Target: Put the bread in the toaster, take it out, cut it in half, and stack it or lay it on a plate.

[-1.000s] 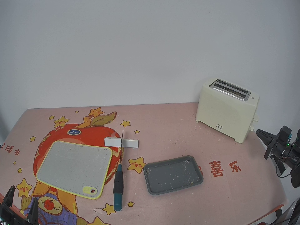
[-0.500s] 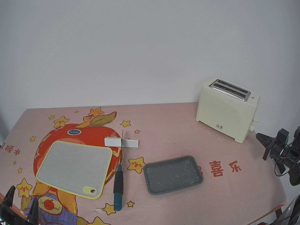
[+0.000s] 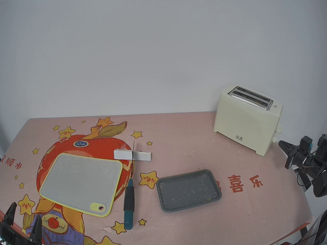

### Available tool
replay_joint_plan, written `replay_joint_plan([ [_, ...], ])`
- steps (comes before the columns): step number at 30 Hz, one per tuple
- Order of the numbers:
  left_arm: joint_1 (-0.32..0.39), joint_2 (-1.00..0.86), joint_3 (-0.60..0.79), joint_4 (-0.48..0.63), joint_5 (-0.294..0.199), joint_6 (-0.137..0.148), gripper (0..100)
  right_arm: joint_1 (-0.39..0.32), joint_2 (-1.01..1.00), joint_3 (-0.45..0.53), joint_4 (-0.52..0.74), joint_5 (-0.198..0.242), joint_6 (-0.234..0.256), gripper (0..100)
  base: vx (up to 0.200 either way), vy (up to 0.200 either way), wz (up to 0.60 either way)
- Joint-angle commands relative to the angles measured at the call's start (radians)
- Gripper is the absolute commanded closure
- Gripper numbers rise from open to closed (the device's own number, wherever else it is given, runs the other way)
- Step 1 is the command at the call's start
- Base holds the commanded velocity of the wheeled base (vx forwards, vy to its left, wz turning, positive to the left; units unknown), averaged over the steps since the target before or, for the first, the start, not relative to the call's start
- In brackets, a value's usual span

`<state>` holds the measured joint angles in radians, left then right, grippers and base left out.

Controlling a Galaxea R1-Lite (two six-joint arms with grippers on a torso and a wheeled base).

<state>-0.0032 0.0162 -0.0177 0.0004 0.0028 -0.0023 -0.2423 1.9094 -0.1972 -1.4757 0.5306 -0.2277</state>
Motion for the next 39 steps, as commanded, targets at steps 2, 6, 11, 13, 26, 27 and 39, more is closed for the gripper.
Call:
replay_joint_plan([
  [2,0.0,-0.01,0.016,0.0,0.0,-0.001,0,0.009,0.025,-0.016,-0.001,0.0,0.002,100,0.0,0.0,0.0],
  [6,0.0,-0.01,0.016,0.001,0.0,-0.001,0,0.012,0.053,-0.041,-0.003,-0.029,0.004,100,0.0,0.0,0.0],
  [11,0.0,-0.01,0.016,0.001,0.0,-0.001,0,0.018,0.06,-0.051,-0.003,-0.058,0.018,100,0.0,0.0,0.0],
  [13,0.0,-0.01,0.016,0.0,0.0,0.001,0,0.02,0.062,-0.053,-0.003,-0.058,0.018,100,0.0,0.0,0.0],
  [26,0.0,-0.01,0.016,0.0,0.0,-0.001,0,0.041,0.076,-0.079,-0.009,-0.061,0.039,100,0.0,0.0,0.0],
  [27,0.0,-0.01,0.016,0.0,0.0,0.001,0,0.041,0.077,-0.082,-0.011,-0.063,0.039,100,0.0,0.0,0.0],
  [39,0.0,-0.01,0.016,0.0,0.0,-0.001,0,0.052,0.106,-0.087,-0.04,-0.097,0.048,100,0.0,0.0,0.0],
])
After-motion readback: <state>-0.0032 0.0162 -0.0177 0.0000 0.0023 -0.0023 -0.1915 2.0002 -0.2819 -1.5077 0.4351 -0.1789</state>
